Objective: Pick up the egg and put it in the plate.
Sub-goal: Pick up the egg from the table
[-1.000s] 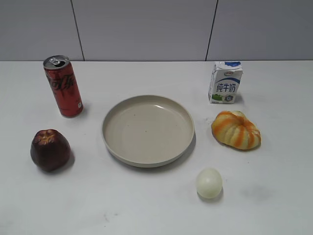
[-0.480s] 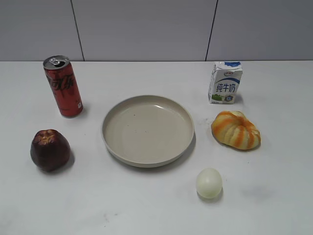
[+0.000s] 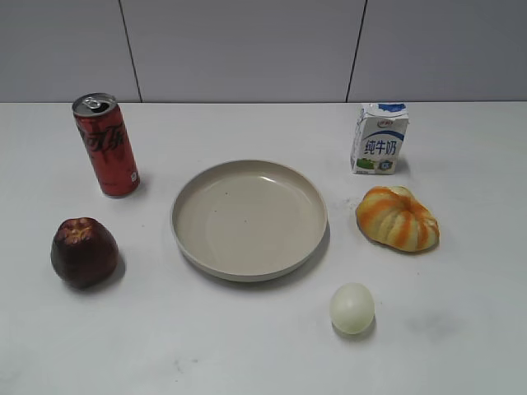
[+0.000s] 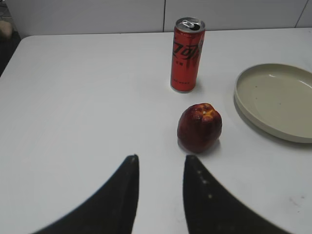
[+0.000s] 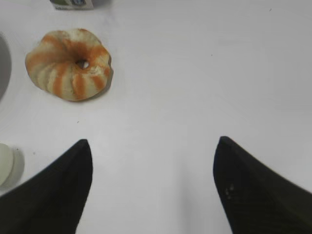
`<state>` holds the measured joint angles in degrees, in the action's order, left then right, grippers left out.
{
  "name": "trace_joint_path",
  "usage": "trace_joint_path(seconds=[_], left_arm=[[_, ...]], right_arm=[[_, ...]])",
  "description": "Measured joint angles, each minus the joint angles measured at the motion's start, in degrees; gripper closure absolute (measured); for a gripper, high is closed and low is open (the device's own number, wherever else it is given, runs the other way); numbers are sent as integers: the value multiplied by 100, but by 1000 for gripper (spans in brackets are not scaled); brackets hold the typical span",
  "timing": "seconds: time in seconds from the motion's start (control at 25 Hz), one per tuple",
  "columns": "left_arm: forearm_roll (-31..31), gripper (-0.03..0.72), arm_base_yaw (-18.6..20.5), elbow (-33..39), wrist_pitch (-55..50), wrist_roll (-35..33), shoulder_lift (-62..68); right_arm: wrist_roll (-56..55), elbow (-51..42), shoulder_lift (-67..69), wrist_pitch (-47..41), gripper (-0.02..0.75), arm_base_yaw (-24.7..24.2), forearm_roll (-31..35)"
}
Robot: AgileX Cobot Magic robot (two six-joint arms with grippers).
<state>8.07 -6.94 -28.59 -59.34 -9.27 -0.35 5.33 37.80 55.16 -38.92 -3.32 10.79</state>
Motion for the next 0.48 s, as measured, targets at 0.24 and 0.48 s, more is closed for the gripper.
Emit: trace_joint_path(seconds=[0.24, 0.48], left_arm=[[0, 459, 0, 0, 0, 0, 0], [0, 459, 0, 0, 0, 0, 0]], right_arm=[[223, 1100, 1908, -662, 209, 79, 412], [357, 1833, 2985, -842, 217, 875, 481]])
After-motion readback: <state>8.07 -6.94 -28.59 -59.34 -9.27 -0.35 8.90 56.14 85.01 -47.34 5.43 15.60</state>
